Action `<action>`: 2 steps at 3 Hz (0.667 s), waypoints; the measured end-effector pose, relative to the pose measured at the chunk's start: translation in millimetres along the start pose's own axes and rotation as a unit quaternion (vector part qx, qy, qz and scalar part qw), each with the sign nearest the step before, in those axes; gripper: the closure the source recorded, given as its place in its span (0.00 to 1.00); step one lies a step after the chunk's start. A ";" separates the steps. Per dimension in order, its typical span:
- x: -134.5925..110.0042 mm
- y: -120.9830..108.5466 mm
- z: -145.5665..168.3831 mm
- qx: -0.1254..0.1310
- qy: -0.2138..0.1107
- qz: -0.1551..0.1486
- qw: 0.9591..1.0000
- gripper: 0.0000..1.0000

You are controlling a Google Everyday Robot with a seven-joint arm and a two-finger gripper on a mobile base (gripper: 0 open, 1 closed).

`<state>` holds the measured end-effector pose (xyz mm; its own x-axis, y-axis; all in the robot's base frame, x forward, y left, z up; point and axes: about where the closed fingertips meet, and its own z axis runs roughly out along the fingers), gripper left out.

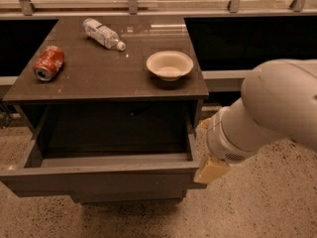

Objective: Close top drawer

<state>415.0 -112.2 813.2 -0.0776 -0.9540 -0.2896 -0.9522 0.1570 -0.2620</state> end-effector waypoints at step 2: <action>-25.0 48.7 46.7 -0.007 -0.069 -0.039 0.997 0.85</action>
Offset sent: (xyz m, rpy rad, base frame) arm -0.0469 0.0543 -0.0654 0.1569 -0.0569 0.1617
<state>384.3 -68.7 764.7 0.0371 -0.9187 -0.3931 -0.9579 0.0794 -0.2760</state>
